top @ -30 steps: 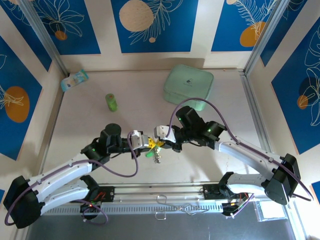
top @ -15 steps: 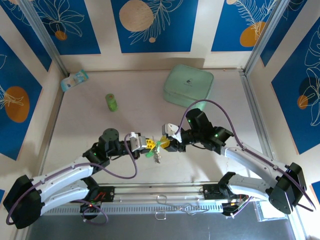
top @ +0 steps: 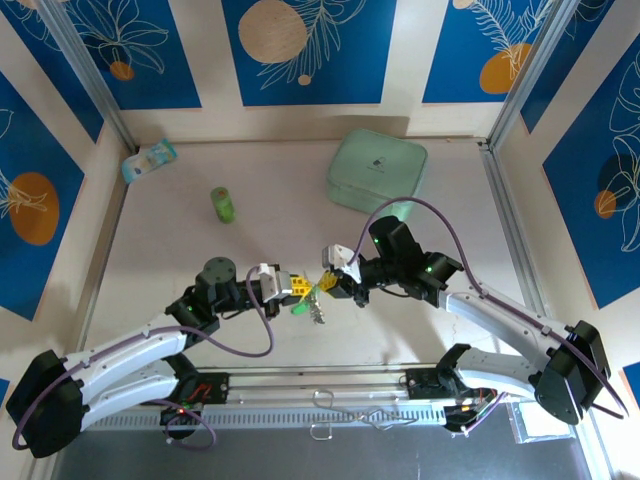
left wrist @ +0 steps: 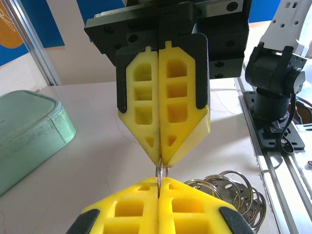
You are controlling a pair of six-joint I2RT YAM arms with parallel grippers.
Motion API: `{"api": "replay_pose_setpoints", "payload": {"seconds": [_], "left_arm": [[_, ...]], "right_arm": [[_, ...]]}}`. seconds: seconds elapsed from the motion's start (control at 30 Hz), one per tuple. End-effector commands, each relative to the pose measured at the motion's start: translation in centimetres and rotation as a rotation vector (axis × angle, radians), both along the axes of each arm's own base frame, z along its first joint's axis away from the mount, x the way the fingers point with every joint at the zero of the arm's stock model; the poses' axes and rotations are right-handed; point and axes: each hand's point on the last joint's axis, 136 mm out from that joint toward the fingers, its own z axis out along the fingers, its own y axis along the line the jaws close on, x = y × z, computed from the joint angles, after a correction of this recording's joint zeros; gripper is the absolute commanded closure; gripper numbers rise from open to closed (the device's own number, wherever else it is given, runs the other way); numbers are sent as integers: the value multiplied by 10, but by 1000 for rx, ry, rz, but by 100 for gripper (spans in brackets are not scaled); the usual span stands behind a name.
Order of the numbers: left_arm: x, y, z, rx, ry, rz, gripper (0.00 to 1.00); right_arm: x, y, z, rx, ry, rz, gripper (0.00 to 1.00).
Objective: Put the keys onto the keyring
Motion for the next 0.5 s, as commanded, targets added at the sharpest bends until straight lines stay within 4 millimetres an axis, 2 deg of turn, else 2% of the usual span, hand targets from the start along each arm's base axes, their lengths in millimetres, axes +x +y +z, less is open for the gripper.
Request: {"api": "replay_pose_setpoints", "payload": {"seconds": [0.0,0.17,0.3,0.37,0.47], "left_arm": [[-4,0,18,-65,-43,-13,100],[-7,0,23,-93,-57,-28,100],[-10,-2,28,-117,-60,-46,100],[-10,-2,29,-120,-63,-46,100],[-9,-2,28,-117,-59,-43,100]], "right_arm": [[-1,-3,3,0,0,0,98],[4,-6,-13,-33,17,-25,99],[1,-2,-23,-28,65,-13,100],[0,0,-20,-9,62,-6,98],[0,-1,-9,30,33,-8,91]]}}
